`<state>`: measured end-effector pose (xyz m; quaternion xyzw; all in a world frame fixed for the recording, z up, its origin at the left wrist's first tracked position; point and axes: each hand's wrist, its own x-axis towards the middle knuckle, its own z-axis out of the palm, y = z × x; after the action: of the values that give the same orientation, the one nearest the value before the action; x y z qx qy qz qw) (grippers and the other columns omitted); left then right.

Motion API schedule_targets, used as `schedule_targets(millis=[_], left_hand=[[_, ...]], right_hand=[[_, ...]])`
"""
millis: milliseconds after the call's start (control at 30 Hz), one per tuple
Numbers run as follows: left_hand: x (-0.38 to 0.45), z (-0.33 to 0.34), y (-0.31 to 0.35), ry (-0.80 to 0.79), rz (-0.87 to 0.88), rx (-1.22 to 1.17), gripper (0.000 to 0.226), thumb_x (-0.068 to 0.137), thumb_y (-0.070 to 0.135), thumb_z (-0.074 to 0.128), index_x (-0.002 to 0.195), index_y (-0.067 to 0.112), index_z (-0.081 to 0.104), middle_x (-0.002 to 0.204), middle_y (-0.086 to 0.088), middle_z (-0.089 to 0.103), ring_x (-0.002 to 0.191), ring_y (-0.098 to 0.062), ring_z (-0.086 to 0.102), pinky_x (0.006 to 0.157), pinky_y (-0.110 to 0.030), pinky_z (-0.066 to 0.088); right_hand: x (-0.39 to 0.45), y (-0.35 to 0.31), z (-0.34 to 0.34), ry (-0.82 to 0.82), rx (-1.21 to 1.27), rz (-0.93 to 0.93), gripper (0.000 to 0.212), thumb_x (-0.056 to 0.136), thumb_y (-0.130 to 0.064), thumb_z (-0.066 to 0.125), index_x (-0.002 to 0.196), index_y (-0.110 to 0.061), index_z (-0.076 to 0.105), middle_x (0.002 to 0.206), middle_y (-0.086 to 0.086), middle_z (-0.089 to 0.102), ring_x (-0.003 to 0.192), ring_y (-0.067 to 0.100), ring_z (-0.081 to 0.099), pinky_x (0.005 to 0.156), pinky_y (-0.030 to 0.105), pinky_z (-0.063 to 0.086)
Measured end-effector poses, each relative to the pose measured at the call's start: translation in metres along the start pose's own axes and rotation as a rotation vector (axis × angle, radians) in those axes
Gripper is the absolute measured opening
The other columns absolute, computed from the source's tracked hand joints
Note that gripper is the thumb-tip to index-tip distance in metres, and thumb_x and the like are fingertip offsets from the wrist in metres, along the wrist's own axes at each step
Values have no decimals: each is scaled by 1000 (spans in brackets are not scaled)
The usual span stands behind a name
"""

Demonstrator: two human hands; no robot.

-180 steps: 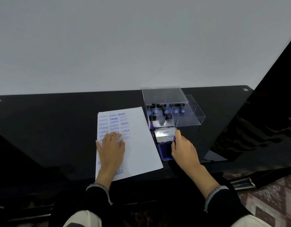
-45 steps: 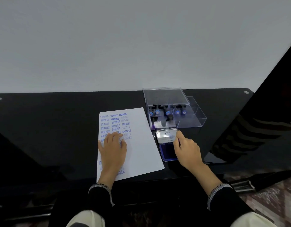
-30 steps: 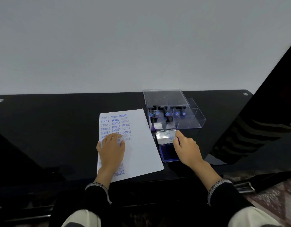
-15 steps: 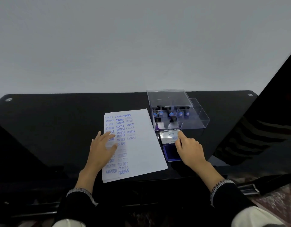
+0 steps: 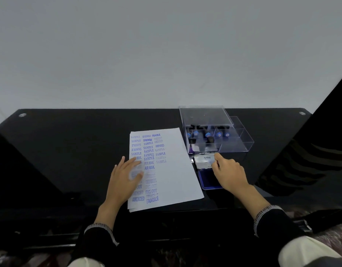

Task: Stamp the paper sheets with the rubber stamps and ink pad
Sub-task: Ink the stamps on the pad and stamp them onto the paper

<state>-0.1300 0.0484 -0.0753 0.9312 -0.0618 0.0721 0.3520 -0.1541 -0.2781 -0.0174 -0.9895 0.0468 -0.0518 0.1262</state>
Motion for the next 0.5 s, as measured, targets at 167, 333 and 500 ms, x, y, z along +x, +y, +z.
schedule_targets(millis=[167,333,500], left_hand=[[-2,4,-2,-47,64,119,42,95,39,56,136,32,51,152,13,37,148,-10,13,120,-37,6],[-3,3,-1,-22,96,87,42,94,39,57,135,30,53,149,13,41,145,-6,20,119,-32,12],[-6,4,1,-35,210,115,60,85,61,36,130,27,57,145,13,45,142,-3,25,117,-24,7]], right_hand=[[-3,-2,3,26,-11,0,10,98,-25,34,91,-19,38,62,-2,50,56,23,49,56,34,34],[-8,-3,-1,24,-14,32,11,99,-27,32,98,-19,41,67,-1,55,56,21,50,56,34,35],[-11,-30,-5,40,127,0,13,98,-31,33,91,-20,36,68,-1,54,59,19,52,58,37,43]])
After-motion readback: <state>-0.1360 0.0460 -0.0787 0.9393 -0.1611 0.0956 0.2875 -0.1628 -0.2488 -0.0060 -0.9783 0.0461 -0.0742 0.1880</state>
